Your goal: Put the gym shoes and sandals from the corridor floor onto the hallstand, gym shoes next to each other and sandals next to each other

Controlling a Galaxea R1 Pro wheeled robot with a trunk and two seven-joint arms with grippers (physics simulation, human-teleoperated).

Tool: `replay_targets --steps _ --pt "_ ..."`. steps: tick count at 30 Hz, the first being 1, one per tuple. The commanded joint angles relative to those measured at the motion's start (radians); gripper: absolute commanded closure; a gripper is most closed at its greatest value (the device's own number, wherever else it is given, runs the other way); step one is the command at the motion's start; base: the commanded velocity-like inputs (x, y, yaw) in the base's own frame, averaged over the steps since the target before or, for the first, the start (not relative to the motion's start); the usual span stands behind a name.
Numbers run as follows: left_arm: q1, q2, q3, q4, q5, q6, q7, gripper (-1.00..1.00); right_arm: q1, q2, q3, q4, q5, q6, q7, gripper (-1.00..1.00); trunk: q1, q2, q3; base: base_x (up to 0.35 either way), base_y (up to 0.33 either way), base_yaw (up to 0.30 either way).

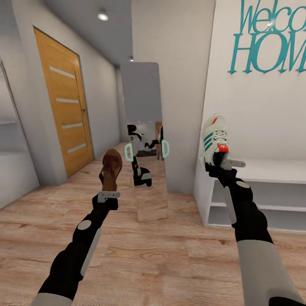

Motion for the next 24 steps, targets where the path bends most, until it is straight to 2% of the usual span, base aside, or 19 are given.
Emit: replay_targets --steps 1,24 --pt "-0.001 0.0 -0.001 -0.001 -0.005 0.006 -0.001 1.0 -0.001 0.001 -0.001 -0.002 0.001 0.006 0.0 1.0 0.0 -0.001 0.0 0.0 0.0 0.244" --pt "-0.001 0.001 0.004 -0.001 0.001 0.006 -0.001 1.0 -0.001 0.001 -0.001 -0.002 0.0 0.006 0.0 1.0 0.0 -0.001 0.007 0.0 0.0 0.279"
